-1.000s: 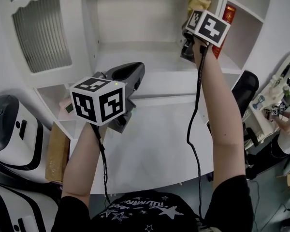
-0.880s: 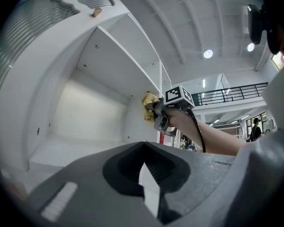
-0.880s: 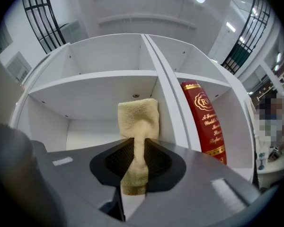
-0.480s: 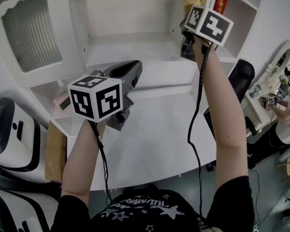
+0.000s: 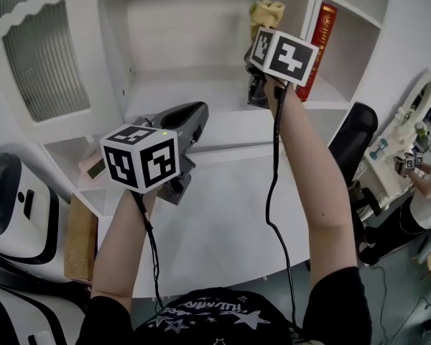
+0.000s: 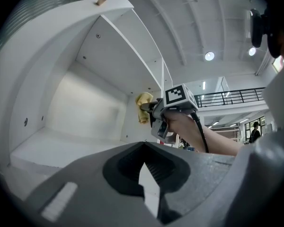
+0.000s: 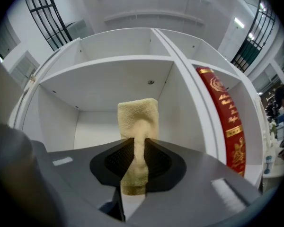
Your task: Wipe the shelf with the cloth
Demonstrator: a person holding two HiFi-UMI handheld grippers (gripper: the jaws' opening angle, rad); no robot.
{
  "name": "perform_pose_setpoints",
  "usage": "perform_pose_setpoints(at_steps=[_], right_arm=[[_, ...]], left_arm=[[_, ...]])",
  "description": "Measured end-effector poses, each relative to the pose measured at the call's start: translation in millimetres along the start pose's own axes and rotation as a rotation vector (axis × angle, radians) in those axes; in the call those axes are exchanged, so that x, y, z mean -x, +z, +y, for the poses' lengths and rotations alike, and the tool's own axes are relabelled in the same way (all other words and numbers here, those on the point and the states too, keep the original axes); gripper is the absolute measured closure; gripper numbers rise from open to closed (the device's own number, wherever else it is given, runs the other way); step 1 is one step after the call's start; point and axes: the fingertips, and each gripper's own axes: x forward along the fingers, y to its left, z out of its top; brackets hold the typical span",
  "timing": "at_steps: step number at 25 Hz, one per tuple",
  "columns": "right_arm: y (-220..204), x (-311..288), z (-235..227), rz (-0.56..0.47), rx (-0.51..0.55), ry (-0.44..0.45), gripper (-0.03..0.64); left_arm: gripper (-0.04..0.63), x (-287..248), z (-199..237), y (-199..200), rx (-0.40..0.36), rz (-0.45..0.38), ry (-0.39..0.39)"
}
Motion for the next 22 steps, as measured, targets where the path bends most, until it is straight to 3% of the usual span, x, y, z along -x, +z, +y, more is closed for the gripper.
perform_pose_setpoints(at_steps=[6, 11, 15, 22], right_arm=[[-27.7, -47.9, 20.7, 0.058, 0.001, -0.013, 0.518], [-47.2, -93.3, 3.8, 0.102, -0.005, -0.125, 0.518], [-54.9, -123.1, -9.5, 0.116, -0.060, -0.183, 0.520], [-61.0, -151.8, -16.9, 0.143, -0.038, -0.237, 0.520]], left_arm=[[0.589, -3.0, 20.6, 12.1, -0.014, -0.018, 0.024], [0.589, -5.4, 43.3, 18.8, -0.003, -0.034, 0.048], [0.589, -10.6, 50.6, 15.7, 0.023, -0.032, 0.018], [0.589, -17.8, 57.3, 11.1, 0.050, -0.036, -0.021]])
